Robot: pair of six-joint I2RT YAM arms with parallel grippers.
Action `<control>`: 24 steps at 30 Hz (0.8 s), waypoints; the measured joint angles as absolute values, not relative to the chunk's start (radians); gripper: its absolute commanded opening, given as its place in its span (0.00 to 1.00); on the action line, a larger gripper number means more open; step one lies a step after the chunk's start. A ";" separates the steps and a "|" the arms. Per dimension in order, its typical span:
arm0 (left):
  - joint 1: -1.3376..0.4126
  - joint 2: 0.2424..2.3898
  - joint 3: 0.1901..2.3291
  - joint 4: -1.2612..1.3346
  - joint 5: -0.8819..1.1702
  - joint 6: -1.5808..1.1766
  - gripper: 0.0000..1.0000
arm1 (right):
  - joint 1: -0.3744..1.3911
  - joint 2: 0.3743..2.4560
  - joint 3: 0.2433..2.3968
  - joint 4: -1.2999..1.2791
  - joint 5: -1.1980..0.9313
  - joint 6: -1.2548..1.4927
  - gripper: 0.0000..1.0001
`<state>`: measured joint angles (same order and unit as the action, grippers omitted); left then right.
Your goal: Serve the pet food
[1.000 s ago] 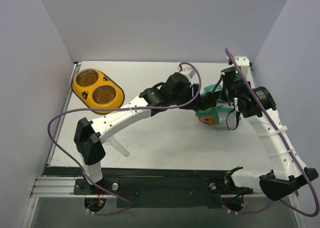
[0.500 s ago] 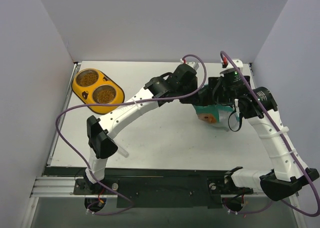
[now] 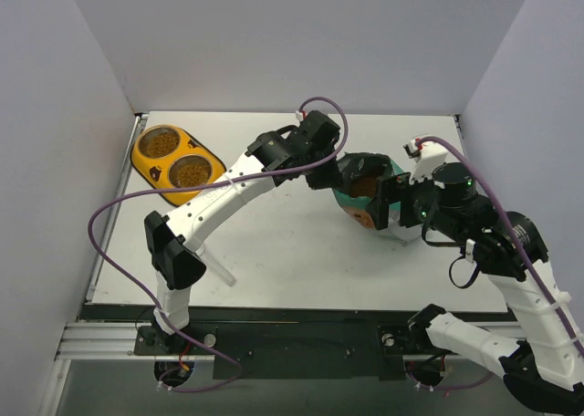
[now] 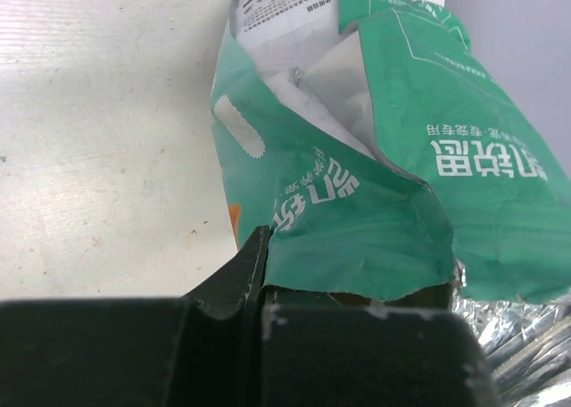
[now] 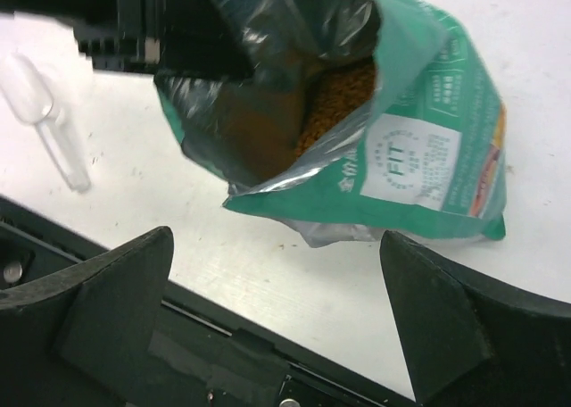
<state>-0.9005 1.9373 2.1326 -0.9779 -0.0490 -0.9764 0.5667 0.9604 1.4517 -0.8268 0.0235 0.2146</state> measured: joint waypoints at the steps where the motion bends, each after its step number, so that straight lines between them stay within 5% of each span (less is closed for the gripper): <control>1: -0.895 1.930 2.128 -0.982 -0.049 -0.985 0.00 | 0.587 0.954 1.436 -0.813 0.010 0.212 0.94; 11: -0.846 1.730 1.942 -0.993 -0.030 -1.026 0.00 | 0.946 1.149 1.370 -0.712 0.303 0.165 0.81; 17: -0.810 1.563 1.787 -1.007 -0.030 -1.103 0.00 | 1.090 1.224 1.407 -0.660 0.486 0.150 0.49; 22: -0.809 1.472 1.748 -1.049 -0.073 -1.159 0.00 | 1.174 1.243 1.423 -0.610 0.517 0.120 0.00; 24: -0.809 1.447 1.747 -1.065 -0.097 -1.177 0.00 | 1.198 1.248 1.423 -0.585 0.494 0.109 0.00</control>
